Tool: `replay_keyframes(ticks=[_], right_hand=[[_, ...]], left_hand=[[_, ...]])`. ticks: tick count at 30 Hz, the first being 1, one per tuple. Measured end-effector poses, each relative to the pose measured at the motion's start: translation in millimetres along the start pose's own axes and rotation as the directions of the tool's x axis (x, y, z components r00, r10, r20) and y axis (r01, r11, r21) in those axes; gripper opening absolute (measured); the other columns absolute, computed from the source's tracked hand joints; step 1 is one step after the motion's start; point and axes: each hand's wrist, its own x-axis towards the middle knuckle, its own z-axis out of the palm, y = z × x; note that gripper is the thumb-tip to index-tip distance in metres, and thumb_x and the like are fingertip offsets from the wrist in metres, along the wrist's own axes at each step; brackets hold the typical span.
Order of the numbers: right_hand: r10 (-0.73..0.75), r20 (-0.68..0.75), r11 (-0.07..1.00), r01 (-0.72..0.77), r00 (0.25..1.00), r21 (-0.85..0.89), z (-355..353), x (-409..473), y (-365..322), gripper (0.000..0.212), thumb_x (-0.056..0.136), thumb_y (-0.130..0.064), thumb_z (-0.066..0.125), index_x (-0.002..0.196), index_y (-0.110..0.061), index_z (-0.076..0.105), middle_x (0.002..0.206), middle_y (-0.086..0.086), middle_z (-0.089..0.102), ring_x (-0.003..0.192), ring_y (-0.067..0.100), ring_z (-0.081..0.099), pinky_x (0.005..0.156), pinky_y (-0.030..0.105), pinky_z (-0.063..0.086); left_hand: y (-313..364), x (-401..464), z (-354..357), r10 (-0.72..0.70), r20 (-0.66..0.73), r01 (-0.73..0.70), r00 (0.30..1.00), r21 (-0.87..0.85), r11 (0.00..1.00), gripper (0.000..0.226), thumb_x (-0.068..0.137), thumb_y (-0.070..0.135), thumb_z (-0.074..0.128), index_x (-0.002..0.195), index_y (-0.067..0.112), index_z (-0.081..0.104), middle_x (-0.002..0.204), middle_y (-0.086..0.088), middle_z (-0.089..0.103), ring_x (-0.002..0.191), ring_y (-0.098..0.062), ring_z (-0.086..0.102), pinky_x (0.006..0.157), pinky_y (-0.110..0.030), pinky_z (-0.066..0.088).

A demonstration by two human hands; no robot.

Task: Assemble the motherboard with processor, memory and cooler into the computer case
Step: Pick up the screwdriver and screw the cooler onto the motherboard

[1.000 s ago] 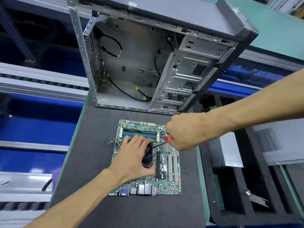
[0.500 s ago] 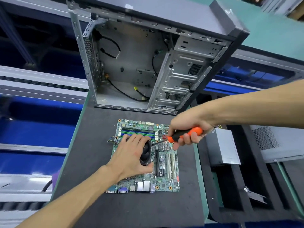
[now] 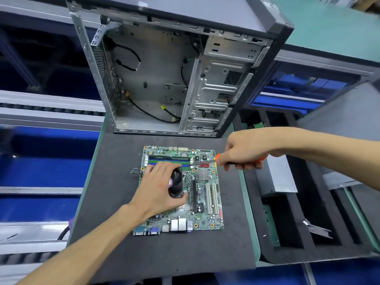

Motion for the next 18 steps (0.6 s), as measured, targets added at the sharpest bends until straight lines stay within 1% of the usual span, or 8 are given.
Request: replay_keyframes(ticks=[3,9,12,14,16,17,18], right_hand=[[-0.005,0.007,1.000,0.005,1.000,-0.004,1.2,0.0,-1.5,0.032,0.097,-0.032,0.060,0.084,-0.005,0.070,0.051,0.000,0.049,0.036,0.014,0.041,0.037,0.017,0.032],[-0.012,-0.018,0.996,0.010,1.000,-0.094,4.0,2.7,-4.1,0.035,0.098,-0.033,0.057,0.084,-0.004,0.071,0.056,0.002,0.054,0.034,0.015,0.043,0.040,0.017,0.037],[-0.011,-0.034,0.979,0.004,0.999,-0.204,6.3,4.5,-4.0,0.037,0.098,-0.037,0.055,0.083,-0.006,0.069,0.056,0.003,0.059,0.033,0.017,0.047,0.043,0.018,0.043],[-0.025,-0.048,0.959,0.010,0.999,-0.282,6.4,5.5,-4.7,0.040,0.098,-0.039,0.053,0.077,-0.007,0.066,0.051,0.000,0.061,0.033,0.016,0.049,0.045,0.017,0.046],[-0.032,-0.041,0.947,0.017,0.999,-0.322,4.9,5.8,-6.0,0.044,0.099,-0.039,0.053,0.073,-0.006,0.065,0.046,-0.003,0.061,0.032,0.013,0.050,0.043,0.017,0.046],[-0.035,-0.032,0.944,0.022,0.999,-0.328,4.2,5.9,-6.5,0.043,0.099,-0.039,0.054,0.079,-0.004,0.068,0.049,-0.003,0.063,0.035,0.013,0.051,0.042,0.017,0.046],[-0.039,-0.023,0.945,0.030,0.999,-0.326,3.9,5.9,-7.1,0.040,0.099,-0.038,0.055,0.089,-0.002,0.070,0.056,-0.001,0.068,0.039,0.014,0.053,0.040,0.018,0.046]], left_hand=[[1.6,1.1,-0.1,0.016,0.019,-0.017,1.000,0.023,1.000,0.072,0.070,0.060,0.067,0.128,0.019,0.053,0.114,0.009,0.058,0.105,-0.013,0.051,0.094,-0.035,0.038],[2.0,3.1,-0.5,0.045,0.044,-0.048,0.998,0.079,0.996,0.074,0.070,0.062,0.065,0.129,0.018,0.056,0.113,0.008,0.058,0.105,-0.016,0.053,0.093,-0.036,0.039],[4.7,4.4,0.8,0.038,0.057,-0.044,0.998,0.117,0.992,0.074,0.069,0.061,0.064,0.129,0.018,0.057,0.112,0.007,0.059,0.103,-0.017,0.053,0.093,-0.037,0.039],[6.8,5.7,1.9,0.036,0.060,-0.044,0.998,0.140,0.989,0.075,0.068,0.062,0.065,0.128,0.018,0.058,0.112,0.007,0.059,0.103,-0.018,0.053,0.094,-0.037,0.038],[7.3,5.5,1.6,0.032,0.060,-0.041,0.998,0.159,0.986,0.075,0.069,0.061,0.065,0.128,0.017,0.058,0.112,0.006,0.060,0.104,-0.019,0.054,0.094,-0.038,0.039],[7.4,5.3,1.4,0.032,0.056,-0.041,0.998,0.171,0.985,0.075,0.069,0.062,0.064,0.128,0.016,0.058,0.113,0.005,0.060,0.104,-0.019,0.055,0.093,-0.038,0.039],[7.7,5.0,1.4,0.030,0.053,-0.039,0.998,0.181,0.983,0.075,0.069,0.062,0.064,0.128,0.016,0.059,0.113,0.005,0.061,0.104,-0.019,0.055,0.092,-0.037,0.039]])
